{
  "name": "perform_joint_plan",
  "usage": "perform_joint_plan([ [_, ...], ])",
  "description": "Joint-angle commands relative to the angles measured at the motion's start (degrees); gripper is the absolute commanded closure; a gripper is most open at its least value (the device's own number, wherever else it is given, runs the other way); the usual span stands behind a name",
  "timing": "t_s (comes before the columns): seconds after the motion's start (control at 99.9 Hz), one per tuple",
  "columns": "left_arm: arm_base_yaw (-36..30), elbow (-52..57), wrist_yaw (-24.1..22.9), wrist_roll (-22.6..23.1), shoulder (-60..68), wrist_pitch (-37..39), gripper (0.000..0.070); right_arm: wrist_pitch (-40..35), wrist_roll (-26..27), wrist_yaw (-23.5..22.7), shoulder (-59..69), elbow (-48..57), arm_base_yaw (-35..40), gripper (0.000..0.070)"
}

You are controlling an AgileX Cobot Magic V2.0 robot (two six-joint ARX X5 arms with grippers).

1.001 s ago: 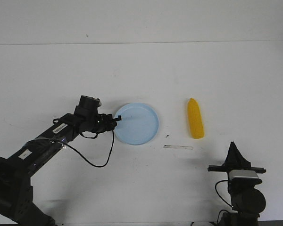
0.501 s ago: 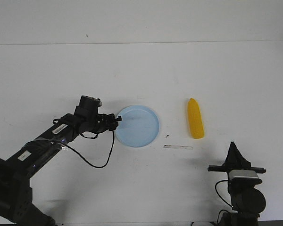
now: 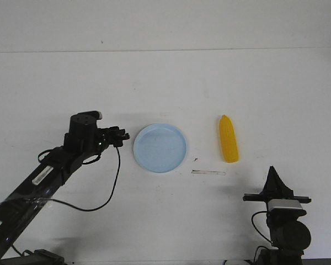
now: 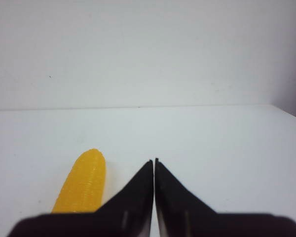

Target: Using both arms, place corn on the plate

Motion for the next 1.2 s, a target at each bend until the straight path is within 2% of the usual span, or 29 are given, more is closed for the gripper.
perform_joint_plan([
  [0.0,0.4,-3.3,-0.3,3.5,-2.7,3.9,0.0663,0.6,0.0,0.0,0.1,-0.1,0.0,0.0698],
  [0.04,0.9,-5.8,-0.3,4.4,-5.2,5.8,0.07,0.6,0.0,0.0,0.1,-0.1,0.0,0.0698],
  [0.18,3.4,-14.3,-1.8,8.1,-13.9,10.5,0.0699,0.6,0.0,0.0,0.1,-0.1,0.0,0.0699],
  [0.31,5.1,-20.2,-6.2,16.2,-22.0,12.1,0.0699,0.6,0.0,0.0,0.1,-0.1,0.0,0.0698],
  [0.39,5.8,-23.4,-6.8,21.0,-27.1,14.1,0.0699,0.6,0.0,0.0,0.1,-0.1,0.0,0.0698],
  [0.531,8.3,-30.0,-7.1,25.1,-35.8,22.6,0.0699,0.6,0.0,0.0,0.1,-0.1,0.0,0.0698],
  [0.621,11.5,-33.9,-8.5,25.3,-40.6,25.5,0.0699,0.6,0.0,0.0,0.1,-0.1,0.0,0.0698],
  [0.871,19.5,-35.6,-9.6,25.3,-50.2,18.9,0.0699,0.6,0.0,0.0,0.1,-0.1,0.0,0.0699],
  [1.191,22.1,-39.9,-10.4,25.3,-58.4,17.6,0.0699,0.6,0.0,0.0,0.1,-0.1,0.0,0.0698],
])
